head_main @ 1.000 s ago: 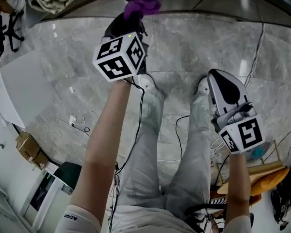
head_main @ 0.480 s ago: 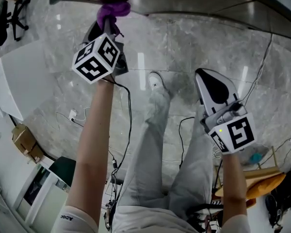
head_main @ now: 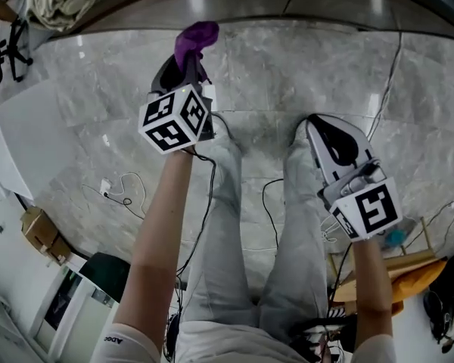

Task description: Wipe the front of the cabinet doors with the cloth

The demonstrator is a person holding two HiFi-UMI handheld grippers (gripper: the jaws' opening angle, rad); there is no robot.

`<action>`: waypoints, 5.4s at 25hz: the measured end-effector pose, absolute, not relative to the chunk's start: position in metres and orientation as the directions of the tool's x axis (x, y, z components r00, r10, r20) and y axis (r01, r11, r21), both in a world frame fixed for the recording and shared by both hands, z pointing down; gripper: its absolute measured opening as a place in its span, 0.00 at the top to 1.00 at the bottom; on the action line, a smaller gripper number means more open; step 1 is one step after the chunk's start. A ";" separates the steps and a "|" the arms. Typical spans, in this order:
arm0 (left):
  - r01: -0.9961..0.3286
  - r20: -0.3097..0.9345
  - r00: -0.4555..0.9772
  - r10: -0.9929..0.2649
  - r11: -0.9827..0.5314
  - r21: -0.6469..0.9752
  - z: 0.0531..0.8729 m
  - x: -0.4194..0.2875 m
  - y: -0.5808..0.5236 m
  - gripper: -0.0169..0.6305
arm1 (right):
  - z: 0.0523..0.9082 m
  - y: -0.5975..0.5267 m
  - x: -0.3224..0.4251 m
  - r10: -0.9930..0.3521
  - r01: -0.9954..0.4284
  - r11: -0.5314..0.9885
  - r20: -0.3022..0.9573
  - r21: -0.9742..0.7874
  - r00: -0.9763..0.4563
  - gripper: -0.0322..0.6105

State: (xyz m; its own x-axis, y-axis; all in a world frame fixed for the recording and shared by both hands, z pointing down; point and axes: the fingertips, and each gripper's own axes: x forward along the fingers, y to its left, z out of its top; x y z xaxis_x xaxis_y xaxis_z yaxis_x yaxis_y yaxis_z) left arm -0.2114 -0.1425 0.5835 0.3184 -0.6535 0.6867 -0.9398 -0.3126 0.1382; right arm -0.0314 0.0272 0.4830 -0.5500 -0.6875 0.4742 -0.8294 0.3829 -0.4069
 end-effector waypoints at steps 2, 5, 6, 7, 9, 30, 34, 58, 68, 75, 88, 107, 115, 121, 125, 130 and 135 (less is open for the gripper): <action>-0.924 0.699 0.354 -0.621 -0.347 0.161 0.598 -0.172 -0.132 0.84 | 0.490 0.036 -0.008 -0.683 -0.836 0.371 0.492 -0.404 -0.540 0.91; -0.900 0.706 0.404 -0.582 -0.391 0.192 0.612 -0.115 -0.123 0.84 | 0.497 0.052 0.024 -0.685 -0.846 0.343 0.506 -0.409 -0.523 0.91; -0.892 0.705 0.418 -0.573 -0.407 0.198 0.613 -0.098 -0.123 0.84 | 0.499 0.056 0.034 -0.689 -0.849 0.331 0.509 -0.411 -0.515 0.91; -0.885 0.703 0.430 -0.566 -0.420 0.202 0.615 -0.082 -0.126 0.84 | 0.503 0.059 0.044 -0.694 -0.853 0.317 0.512 -0.414 -0.507 0.91; -0.873 0.701 0.448 -0.555 -0.441 0.209 0.622 -0.058 -0.133 0.84 | 0.513 0.063 0.057 -0.705 -0.860 0.284 0.515 -0.425 -0.487 0.91; -0.903 0.752 0.372 -0.544 -0.401 0.156 0.650 -0.178 -0.210 0.84 | 0.534 0.001 -0.034 -0.720 -0.850 0.263 0.494 -0.456 -0.487 0.91; -0.927 0.765 0.311 -0.564 -0.359 0.111 0.649 -0.246 -0.227 0.84 | 0.534 -0.018 -0.073 -0.706 -0.837 0.295 0.486 -0.460 -0.516 0.91; -0.935 0.814 0.294 -0.501 -0.329 0.136 0.681 -0.185 -0.127 0.84 | 0.534 0.016 -0.018 -0.633 -0.800 0.377 0.501 -0.467 -0.591 0.91; -0.808 0.820 0.422 -0.386 -0.570 0.148 0.716 -0.025 -0.135 0.84 | 0.561 0.066 0.091 -0.730 -0.874 0.155 0.543 -0.460 -0.415 0.91; -0.806 0.843 0.400 -0.359 -0.576 0.137 0.738 -0.028 -0.168 0.84 | 0.582 0.090 0.081 -0.762 -0.876 0.028 0.557 -0.481 -0.330 0.91; -0.893 0.884 0.279 -0.375 -0.439 0.096 0.749 -0.205 -0.216 0.84 | 0.573 0.016 -0.025 -0.766 -0.869 0.130 0.508 -0.477 -0.394 0.91; -0.997 0.877 0.031 -0.479 -0.074 -0.005 0.725 -0.374 -0.199 0.84 | 0.565 0.013 -0.075 -0.675 -0.817 0.305 0.494 -0.489 -0.547 0.91; -0.971 0.900 0.172 -0.401 -0.222 0.087 0.766 -0.209 -0.151 0.84 | 0.557 0.040 0.006 -0.679 -0.827 0.284 0.507 -0.485 -0.530 0.91; -0.911 0.910 0.291 -0.296 -0.376 0.169 0.795 -0.078 -0.128 0.84 | 0.578 0.078 0.081 -0.702 -0.883 0.142 0.583 -0.447 -0.408 0.91; -0.884 0.906 0.338 -0.254 -0.417 0.213 0.812 -0.038 -0.122 0.84 | 0.592 0.095 0.115 -0.742 -0.903 0.008 0.603 -0.429 -0.293 0.91; -0.904 0.893 0.356 -0.275 -0.345 0.254 0.834 -0.038 -0.149 0.84 | 0.601 0.095 0.109 -0.778 -0.901 -0.094 0.595 -0.424 -0.199 0.91; -0.934 0.880 0.355 -0.315 -0.168 0.316 0.841 -0.070 -0.173 0.84 | 0.607 0.091 0.077 -0.778 -0.898 -0.100 0.597 -0.428 -0.197 0.91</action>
